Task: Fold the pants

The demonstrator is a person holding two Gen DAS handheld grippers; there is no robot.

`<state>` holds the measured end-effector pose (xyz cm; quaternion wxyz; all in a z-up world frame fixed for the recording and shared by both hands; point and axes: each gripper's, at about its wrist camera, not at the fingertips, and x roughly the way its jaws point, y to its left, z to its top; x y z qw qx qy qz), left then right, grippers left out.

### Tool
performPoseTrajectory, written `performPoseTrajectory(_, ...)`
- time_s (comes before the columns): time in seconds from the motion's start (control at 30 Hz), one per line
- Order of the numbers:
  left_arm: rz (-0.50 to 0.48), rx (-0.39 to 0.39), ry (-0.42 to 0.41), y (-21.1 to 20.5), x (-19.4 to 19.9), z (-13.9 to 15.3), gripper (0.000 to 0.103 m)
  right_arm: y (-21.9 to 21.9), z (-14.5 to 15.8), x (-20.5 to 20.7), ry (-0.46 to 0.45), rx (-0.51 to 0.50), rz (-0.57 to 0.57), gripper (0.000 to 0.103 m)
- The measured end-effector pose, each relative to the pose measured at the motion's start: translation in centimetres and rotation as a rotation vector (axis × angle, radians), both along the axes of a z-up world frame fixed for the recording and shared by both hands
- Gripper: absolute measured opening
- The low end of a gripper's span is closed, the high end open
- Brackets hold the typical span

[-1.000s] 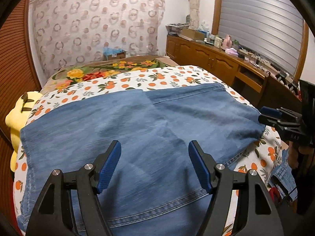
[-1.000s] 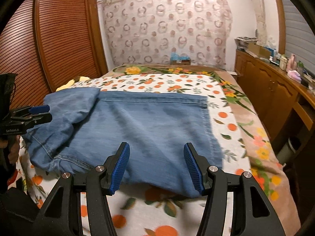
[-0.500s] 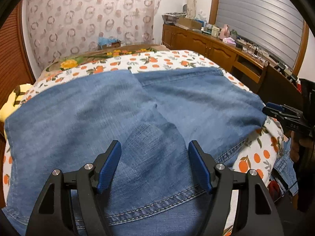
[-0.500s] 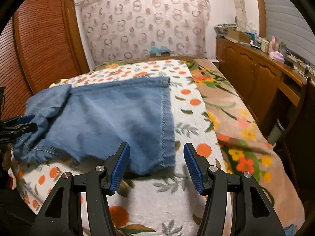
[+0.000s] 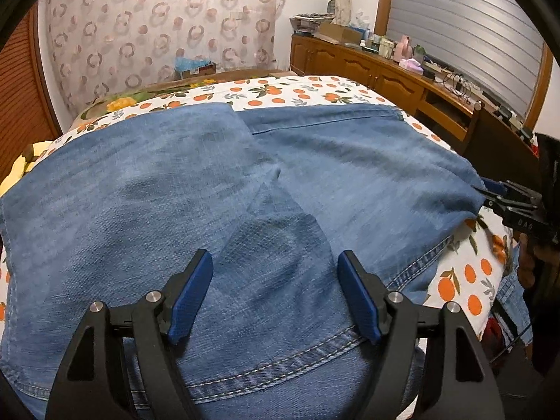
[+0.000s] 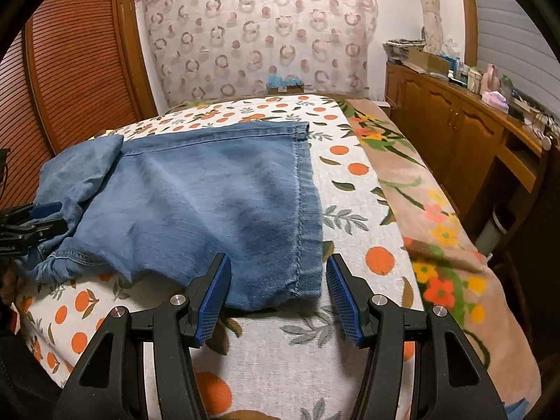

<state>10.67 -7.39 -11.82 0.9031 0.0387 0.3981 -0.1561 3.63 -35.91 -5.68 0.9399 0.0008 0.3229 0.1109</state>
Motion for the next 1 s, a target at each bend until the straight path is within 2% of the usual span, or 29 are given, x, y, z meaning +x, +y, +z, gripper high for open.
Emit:
performPoseTrajectory(0.13, -0.002, 0.016, 0.000, -0.1, 0.0, -0.1, 0.075, -0.1, -0.1, 0.2, -0.005, -0.018, 0.006, 0.039)
performPoseTrajectory(0.2, -0.003, 0.017, 0.000, -0.1, 0.0, -0.1, 0.075, -0.6, -0.1, 0.5, -0.003, -0.005, -0.003, 0.024)
performPoseTrajectory(0.27, -0.004, 0.020, 0.000, 0.0, -0.1, -0.1, 0.075, -1.2, 0.0, 0.7, 0.001, 0.030, 0.001, 0.019)
performPoseTrajectory(0.47, -0.008, -0.014, 0.016, 0.7, -0.6, 0.1, 0.075, -0.9, 1.8, 0.6, -0.047, 0.074, 0.038, 0.017)
performPoseTrajectory(0.67, 0.004, -0.073, 0.013, 2.8, -1.8, 1.6, 0.075, 1.3, 6.3, 0.8, -0.143, 0.093, 0.127, 0.016)
performPoseTrajectory(0.87, 0.049, -0.083, -0.049, 5.8, -3.3, 4.1, 0.075, 6.4, 11.4, 1.4, -0.246, 0.105, 0.286, 0.016)
performPoseTrajectory(1.0, 0.083, -0.106, -0.097, 8.4, -4.6, 5.7, 0.075, 11.3, 14.5, 2.1, -0.302, 0.096, 0.415, 0.016)
